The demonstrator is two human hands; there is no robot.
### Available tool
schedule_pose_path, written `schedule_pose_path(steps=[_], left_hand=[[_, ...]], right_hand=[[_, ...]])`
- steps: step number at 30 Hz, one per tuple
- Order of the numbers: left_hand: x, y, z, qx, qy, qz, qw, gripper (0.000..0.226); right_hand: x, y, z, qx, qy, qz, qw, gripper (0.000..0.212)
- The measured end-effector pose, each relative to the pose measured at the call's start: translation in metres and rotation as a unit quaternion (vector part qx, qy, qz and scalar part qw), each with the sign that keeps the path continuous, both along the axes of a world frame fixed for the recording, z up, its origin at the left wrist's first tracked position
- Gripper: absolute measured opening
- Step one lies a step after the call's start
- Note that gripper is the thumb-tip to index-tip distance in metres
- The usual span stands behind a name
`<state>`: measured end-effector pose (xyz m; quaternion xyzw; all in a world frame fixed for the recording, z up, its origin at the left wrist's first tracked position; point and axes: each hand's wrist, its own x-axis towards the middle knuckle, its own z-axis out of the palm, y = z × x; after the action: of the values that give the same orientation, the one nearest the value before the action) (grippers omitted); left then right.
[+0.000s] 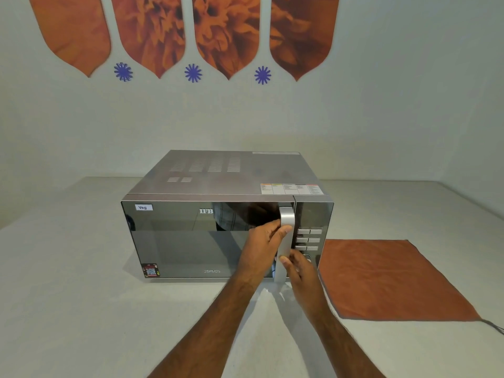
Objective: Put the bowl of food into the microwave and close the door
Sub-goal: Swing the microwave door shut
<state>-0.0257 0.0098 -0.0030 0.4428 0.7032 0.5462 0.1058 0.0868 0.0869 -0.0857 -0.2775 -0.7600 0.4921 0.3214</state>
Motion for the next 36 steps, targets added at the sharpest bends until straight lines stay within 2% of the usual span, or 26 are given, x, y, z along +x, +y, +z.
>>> schedule_pose_path(steps=[5, 7, 11, 13, 20, 27, 33, 36], left_hand=[[0.013, -0.001, -0.005, 0.027, -0.027, 0.025, 0.999, 0.031], [0.018, -0.002, -0.006, 0.025, -0.035, 0.037, 0.998, 0.038], [0.023, -0.005, -0.012, -0.013, -0.038, 0.053, 0.998, 0.050], [0.027, -0.009, -0.017, -0.028, -0.034, 0.056, 0.997, 0.050], [0.030, -0.024, -0.036, -0.061, -0.049, 0.000, 0.997, 0.062], [0.033, -0.037, -0.065, -0.111, -0.056, 0.007, 0.992, 0.063], [0.016, -0.060, -0.112, -0.219, 0.057, 0.019, 0.974, 0.065], [0.009, -0.075, -0.131, -0.253, 0.074, 0.030, 0.964, 0.067]], right_hand=[[0.000, -0.007, 0.000, -0.003, 0.002, -0.011, 1.000, 0.036], [0.001, -0.009, 0.002, 0.000, -0.004, -0.011, 1.000, 0.035], [0.003, -0.011, -0.003, -0.006, -0.015, -0.007, 1.000, 0.052], [0.006, -0.014, -0.007, -0.005, -0.028, -0.006, 1.000, 0.052], [0.014, -0.022, -0.019, -0.007, -0.051, 0.024, 0.998, 0.083], [0.028, -0.023, -0.036, 0.027, -0.095, 0.032, 0.995, 0.060], [0.050, -0.018, -0.064, 0.130, -0.228, 0.007, 0.965, 0.067], [0.062, -0.016, -0.072, 0.168, -0.274, 0.004, 0.947, 0.068]])
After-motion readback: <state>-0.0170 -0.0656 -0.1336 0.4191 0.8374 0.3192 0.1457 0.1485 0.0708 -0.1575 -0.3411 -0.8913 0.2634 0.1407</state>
